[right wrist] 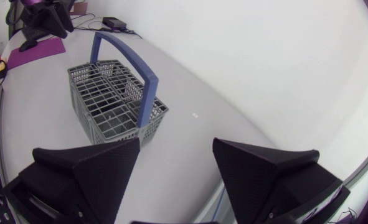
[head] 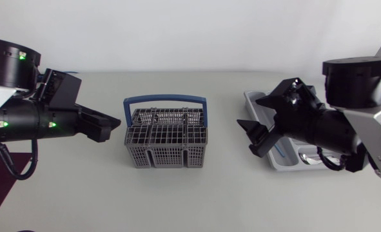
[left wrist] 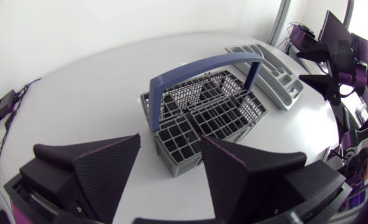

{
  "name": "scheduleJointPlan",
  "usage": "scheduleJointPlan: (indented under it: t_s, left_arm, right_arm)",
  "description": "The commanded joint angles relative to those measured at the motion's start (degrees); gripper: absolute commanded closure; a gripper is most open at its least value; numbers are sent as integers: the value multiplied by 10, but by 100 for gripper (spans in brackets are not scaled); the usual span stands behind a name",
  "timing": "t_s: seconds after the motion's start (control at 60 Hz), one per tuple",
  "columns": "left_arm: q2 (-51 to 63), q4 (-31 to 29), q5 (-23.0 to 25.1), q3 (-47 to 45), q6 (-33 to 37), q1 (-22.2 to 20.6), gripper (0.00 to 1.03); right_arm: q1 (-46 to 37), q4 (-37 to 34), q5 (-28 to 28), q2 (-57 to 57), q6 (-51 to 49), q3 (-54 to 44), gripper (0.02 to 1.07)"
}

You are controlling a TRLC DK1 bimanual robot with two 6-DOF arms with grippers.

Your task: Unload the cutlery basket into the drawer organizer.

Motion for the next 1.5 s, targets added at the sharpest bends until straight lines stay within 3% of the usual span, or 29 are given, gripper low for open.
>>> scheduleJointPlan:
  t_s: [0.0, 0.35, 0.767, 1.483]
  left_arm:
    - [-26, -3, -5, -18, 10, 24, 4]
    - [-151, 74, -17, -108, 66, 117, 4]
    - [-314, 123, -17, -211, 86, 182, 4]
    - [-512, 209, -68, -384, -1, 171, 4]
  right_arm:
    - [-22, -6, 8, -32, -14, -29, 6]
    - [-124, -24, 15, -125, -41, -77, 6]
    - [-168, -46, 19, -246, 2, -133, 6]
    - [-224, 6, 32, -478, 169, -293, 6]
